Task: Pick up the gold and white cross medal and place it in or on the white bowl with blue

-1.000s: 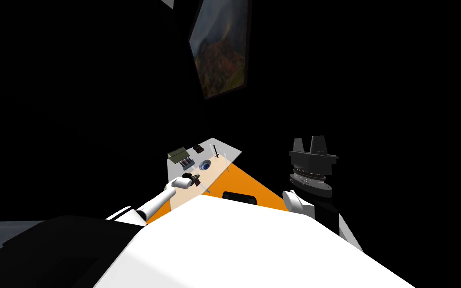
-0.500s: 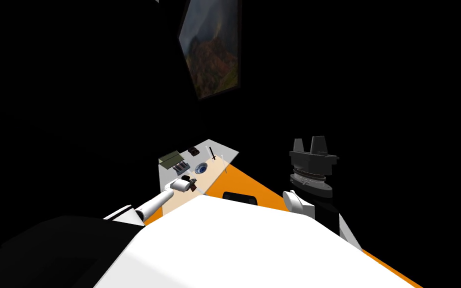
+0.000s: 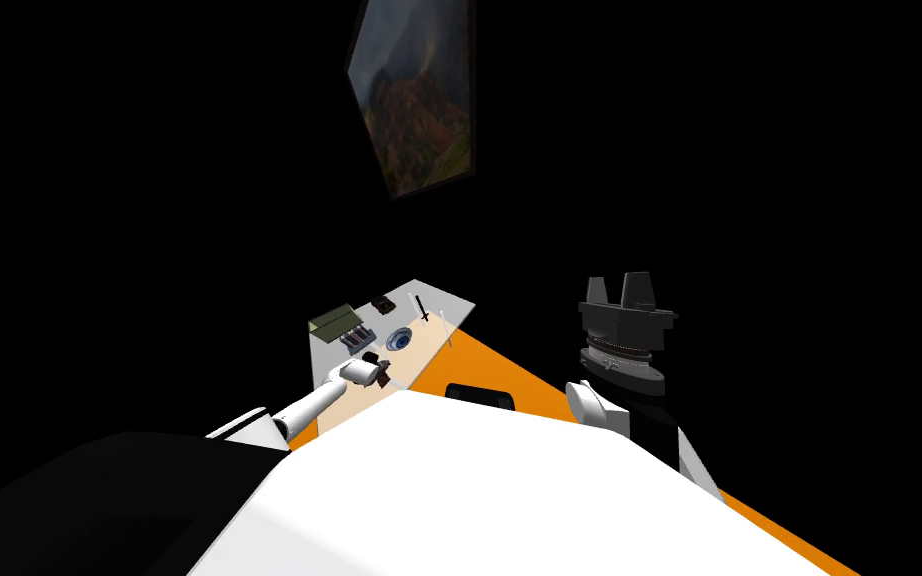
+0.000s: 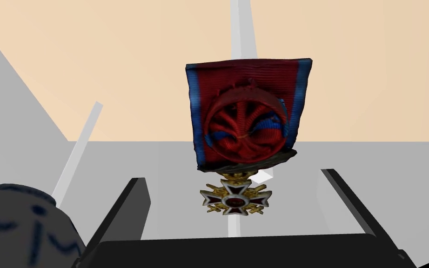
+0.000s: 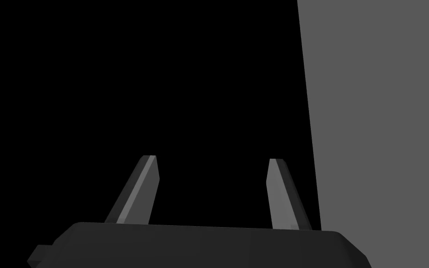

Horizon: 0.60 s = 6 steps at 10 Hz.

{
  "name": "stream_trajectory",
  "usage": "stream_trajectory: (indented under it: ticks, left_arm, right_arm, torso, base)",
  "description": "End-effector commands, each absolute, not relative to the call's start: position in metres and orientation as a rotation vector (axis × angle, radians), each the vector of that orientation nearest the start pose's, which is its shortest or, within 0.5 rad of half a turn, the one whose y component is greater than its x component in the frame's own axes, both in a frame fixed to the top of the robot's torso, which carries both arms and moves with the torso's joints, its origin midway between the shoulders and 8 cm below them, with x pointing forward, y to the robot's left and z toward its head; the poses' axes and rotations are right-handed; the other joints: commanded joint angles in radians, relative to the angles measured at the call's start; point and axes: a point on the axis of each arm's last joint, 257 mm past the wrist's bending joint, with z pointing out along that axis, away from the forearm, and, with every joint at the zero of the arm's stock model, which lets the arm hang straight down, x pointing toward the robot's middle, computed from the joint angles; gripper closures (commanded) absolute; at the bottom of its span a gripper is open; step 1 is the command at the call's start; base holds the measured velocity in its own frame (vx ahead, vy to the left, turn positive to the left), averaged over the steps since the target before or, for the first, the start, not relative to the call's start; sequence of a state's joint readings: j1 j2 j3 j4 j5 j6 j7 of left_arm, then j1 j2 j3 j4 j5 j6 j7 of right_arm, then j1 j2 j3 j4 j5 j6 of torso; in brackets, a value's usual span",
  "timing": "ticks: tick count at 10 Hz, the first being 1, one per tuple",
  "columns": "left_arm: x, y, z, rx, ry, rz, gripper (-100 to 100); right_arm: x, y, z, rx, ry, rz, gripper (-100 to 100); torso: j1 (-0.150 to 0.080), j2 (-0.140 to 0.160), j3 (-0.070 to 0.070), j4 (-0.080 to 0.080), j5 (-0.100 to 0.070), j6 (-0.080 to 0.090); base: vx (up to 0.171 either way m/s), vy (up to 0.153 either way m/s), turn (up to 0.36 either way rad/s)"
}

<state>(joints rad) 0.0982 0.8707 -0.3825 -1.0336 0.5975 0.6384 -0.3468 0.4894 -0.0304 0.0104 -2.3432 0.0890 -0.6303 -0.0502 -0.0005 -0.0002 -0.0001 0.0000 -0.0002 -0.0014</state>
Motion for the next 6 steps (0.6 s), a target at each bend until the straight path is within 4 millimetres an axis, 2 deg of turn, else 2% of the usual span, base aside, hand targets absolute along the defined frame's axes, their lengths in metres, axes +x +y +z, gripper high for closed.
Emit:
stream_trajectory:
  ticks: [1,4,5,6]
  left_arm:
    - [0.219,0.586,-0.531,-1.516,2.33,0.269,-100]
    - [0.21,0.58,-0.545,-1.527,2.324,0.271,-100]
    - [0.212,0.58,-0.543,-1.526,2.326,0.271,-100]
    - [0.211,0.58,-0.543,-1.525,2.325,0.27,100]
  right_arm:
    - [0.309,-0.25,0.075,0.432,0.542,1.356,0]
    - [0.309,-0.25,0.075,0.432,0.542,1.356,0]
    - [0.309,-0.25,0.075,0.432,0.542,1.356,0]
    - [0.309,-0.25,0.075,0.432,0.542,1.356,0]
  torso:
    - [0.0,0.0,0.0,0.0,0.0,0.0]
    - [0.004,-0.001,-0.001,0.0,0.001,0.0]
    - [0.004,-0.001,0.0,0.0,0.001,0.0]
    - [0.002,0.0,0.0,0.0,0.001,0.0]
  base:
    - [0.022,0.03,-0.045]
    - [0.019,0.059,-0.04]
    - [0.007,0.024,-0.009]
    - [0.001,0.005,0.002]
